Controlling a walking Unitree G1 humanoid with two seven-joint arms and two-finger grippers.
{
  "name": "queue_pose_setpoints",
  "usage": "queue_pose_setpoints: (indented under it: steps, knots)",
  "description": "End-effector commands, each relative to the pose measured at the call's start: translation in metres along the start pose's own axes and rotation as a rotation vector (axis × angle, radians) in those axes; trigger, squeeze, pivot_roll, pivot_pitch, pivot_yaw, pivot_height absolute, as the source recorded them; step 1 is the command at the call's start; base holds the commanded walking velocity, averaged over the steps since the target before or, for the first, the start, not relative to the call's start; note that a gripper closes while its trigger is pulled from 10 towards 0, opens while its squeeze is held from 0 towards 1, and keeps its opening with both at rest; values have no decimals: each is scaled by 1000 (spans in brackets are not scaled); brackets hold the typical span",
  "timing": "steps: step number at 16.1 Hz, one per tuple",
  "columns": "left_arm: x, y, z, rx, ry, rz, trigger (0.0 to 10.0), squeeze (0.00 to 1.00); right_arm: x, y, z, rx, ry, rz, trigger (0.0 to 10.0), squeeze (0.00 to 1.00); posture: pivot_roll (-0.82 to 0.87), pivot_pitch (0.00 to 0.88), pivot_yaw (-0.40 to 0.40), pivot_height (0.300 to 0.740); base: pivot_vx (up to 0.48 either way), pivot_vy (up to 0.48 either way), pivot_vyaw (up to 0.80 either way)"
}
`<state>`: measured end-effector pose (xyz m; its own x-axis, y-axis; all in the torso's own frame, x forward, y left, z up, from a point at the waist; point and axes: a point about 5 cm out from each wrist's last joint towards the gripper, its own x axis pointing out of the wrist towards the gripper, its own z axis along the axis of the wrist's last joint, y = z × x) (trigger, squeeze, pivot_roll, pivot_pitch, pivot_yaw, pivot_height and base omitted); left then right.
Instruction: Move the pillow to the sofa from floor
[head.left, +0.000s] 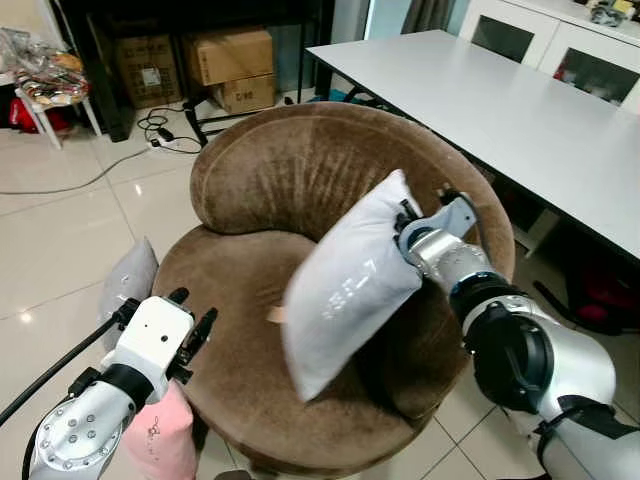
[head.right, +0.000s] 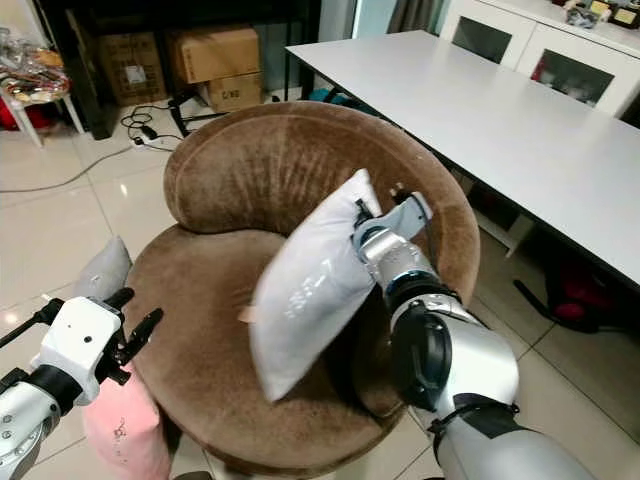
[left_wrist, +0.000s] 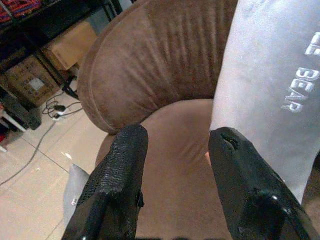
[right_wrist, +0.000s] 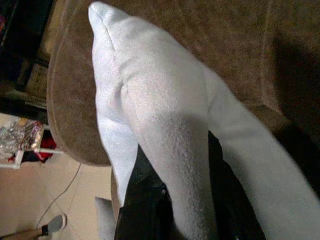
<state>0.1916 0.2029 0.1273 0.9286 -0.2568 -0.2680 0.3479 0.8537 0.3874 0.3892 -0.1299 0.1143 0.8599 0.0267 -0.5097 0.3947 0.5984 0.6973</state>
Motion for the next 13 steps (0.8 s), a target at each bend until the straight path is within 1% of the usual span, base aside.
queue_pose_setpoints:
  steps: [1, 2, 3, 4, 5, 6, 7, 9, 10, 11, 12, 13]
  knots:
    - [-1, -3, 4, -6, -9, -35, 10000, 0, -1, -2, 16, 14, -61, -16, 10000, 0, 162, 0, -84, 740, 0, 0, 0]
    - [0, -5, 6, -32, -21, -58, 10000, 0, -1, -7, 17, 4, -64, -33, 10000, 0, 161, 0, -82, 740, 0, 0, 0]
    - [-1, -8, 10, -93, -47, -110, 10000, 0, 0, -14, 14, -30, -56, -63, 10000, 0, 152, 0, -73, 740, 0, 0, 0]
    - [-1, -10, 11, -110, -54, -127, 10000, 0, 0, -16, 13, -38, -54, -69, 10000, 0, 152, 0, -73, 740, 0, 0, 0]
    - [-3, -14, 13, -166, -62, -202, 10000, 0, 0, -20, 11, -51, -51, -75, 10000, 0, 148, 0, -68, 740, 0, 0, 0]
    - [-5, -16, 14, -195, -66, -245, 10000, 0, 0, -21, 10, -53, -49, -77, 10000, 0, 146, 0, -65, 740, 0, 0, 0]
    - [-7, -18, 16, -247, -79, -306, 10000, 0, 0, -22, 10, -57, -50, -80, 10000, 0, 142, 0, -61, 740, 0, 0, 0]
    - [-10, -18, 17, -269, -75, -362, 10000, 0, 0, -24, 9, -60, -49, -83, 10000, 0, 141, 0, -58, 740, 0, 0, 0]
    - [-10, -17, 16, -264, -60, -377, 10000, 0, 0, -25, 9, -55, -49, -79, 10000, 63, 140, 0, -57, 740, 0, 0, 0]
    - [-9, -15, 14, -261, -51, -380, 10000, 0, 0, -25, 10, -51, -53, -77, 10000, 835, 139, 0, -56, 740, 0, 0, 0]
    - [-8, -14, 14, -260, -48, -382, 10000, 0, 0, -26, 13, -46, -67, -68, 10000, 1000, 139, 0, -56, 740, 0, 0, 0]
    - [-7, -14, 14, -259, -47, -382, 10000, 0, 0, -26, 17, -71, -90, -64, 10000, 1000, 139, 0, -56, 740, 0, 0, 0]
